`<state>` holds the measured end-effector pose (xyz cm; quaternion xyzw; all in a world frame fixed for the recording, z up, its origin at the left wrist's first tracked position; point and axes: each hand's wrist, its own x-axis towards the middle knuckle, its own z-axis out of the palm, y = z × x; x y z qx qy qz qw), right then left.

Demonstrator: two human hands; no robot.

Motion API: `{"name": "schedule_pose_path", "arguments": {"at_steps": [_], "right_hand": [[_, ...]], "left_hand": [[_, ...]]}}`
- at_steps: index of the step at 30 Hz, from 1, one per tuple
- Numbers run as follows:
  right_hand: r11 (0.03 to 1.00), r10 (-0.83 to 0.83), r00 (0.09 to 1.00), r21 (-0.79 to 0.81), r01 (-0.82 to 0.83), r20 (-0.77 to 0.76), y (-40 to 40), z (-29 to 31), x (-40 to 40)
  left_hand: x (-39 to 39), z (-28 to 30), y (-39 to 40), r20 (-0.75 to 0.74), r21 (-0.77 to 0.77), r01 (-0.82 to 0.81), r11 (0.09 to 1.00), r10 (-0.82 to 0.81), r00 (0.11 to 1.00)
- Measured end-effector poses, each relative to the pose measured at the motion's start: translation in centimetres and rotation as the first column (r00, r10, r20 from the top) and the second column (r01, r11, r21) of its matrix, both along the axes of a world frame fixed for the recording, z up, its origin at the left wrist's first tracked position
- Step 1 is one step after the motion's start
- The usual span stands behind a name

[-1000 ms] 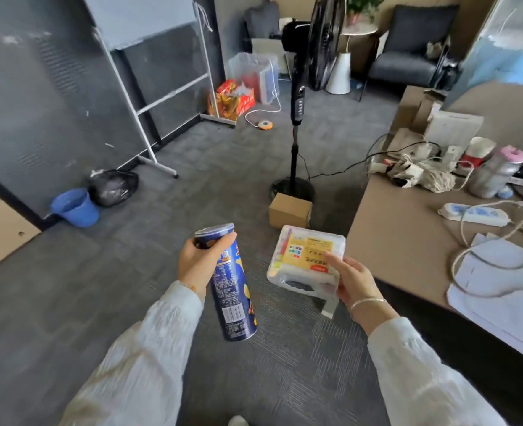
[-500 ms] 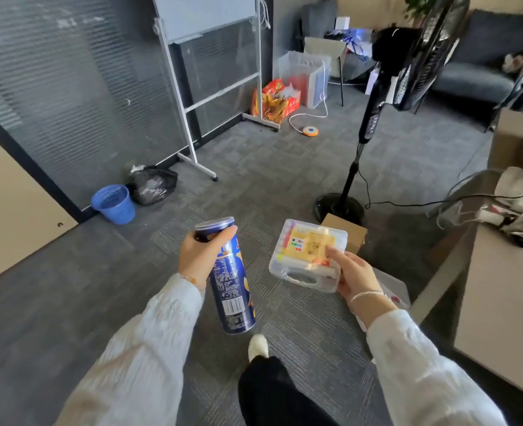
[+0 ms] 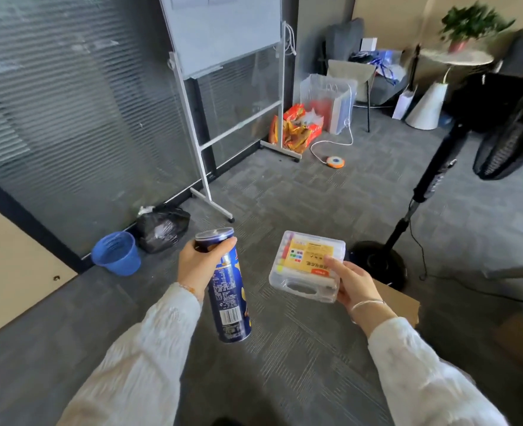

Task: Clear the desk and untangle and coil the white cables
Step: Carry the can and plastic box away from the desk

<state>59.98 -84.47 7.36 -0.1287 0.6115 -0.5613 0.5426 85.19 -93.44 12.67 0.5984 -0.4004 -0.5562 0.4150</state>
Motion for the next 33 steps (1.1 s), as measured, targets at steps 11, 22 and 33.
{"name": "schedule_pose_path", "arguments": {"at_steps": [11, 22, 33], "right_hand": [[0.992, -0.127, 0.992, -0.002, 0.127, 0.012, -26.2, -0.8, -3.9], [0.924, -0.382, 0.924, 0.025, 0.382, 0.019, -48.8, 0.6, -14.0], [0.857, -0.515, 0.857, 0.026, 0.514, 0.003, -68.3, 0.5, -37.4]], "left_hand": [[-5.6, -1.3, -29.6, -0.027, -0.014, 0.136, 0.991, -0.136, 0.990], [-20.3, 0.5, -58.3, -0.018, -0.051, 0.396, 0.917, -0.397, 0.917], [-45.7, -1.5, -80.3, -0.075, -0.057, 0.496, 0.867, -0.499, 0.863]]}}
